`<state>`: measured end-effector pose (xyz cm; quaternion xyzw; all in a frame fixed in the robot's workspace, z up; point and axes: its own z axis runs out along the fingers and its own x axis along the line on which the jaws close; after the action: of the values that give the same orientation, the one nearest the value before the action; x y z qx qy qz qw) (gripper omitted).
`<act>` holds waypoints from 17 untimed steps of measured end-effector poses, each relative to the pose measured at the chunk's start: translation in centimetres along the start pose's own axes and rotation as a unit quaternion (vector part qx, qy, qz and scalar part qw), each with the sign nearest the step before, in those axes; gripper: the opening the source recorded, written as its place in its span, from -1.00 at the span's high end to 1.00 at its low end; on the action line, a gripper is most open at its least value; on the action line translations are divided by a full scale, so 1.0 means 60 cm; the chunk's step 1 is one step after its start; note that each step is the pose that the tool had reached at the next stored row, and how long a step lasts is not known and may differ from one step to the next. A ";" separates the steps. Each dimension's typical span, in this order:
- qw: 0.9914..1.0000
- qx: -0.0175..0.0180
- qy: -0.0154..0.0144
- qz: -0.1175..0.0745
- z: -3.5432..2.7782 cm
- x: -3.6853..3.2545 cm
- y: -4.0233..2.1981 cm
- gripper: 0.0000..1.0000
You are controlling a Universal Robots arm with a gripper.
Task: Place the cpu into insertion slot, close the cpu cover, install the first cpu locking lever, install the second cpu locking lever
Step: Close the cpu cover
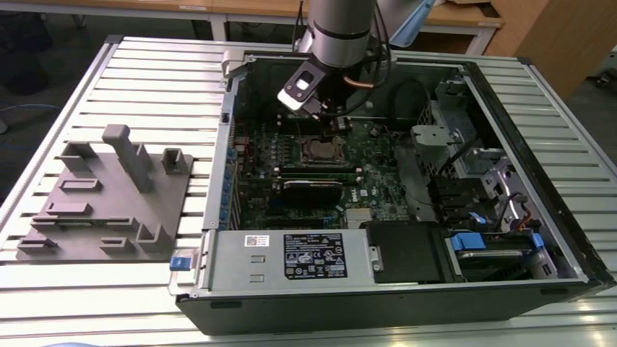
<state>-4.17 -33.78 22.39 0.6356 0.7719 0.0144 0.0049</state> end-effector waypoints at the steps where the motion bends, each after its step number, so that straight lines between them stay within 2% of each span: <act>1: 1.000 0.000 0.000 0.005 0.000 0.000 0.000 0.79; 4: 1.000 0.000 0.000 0.017 0.001 0.000 -0.001 0.79; 6: 0.999 0.000 -0.001 0.033 0.003 0.000 -0.001 0.79; 9: 0.998 -0.001 -0.002 0.060 0.004 0.000 -0.001 0.79; 12: 0.996 -0.001 -0.003 0.086 0.005 0.000 -0.001 0.79; 17: 0.996 -0.001 -0.002 0.087 0.006 0.000 -0.002 0.79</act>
<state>-4.25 -33.78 22.04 0.7007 0.7133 0.0139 0.0062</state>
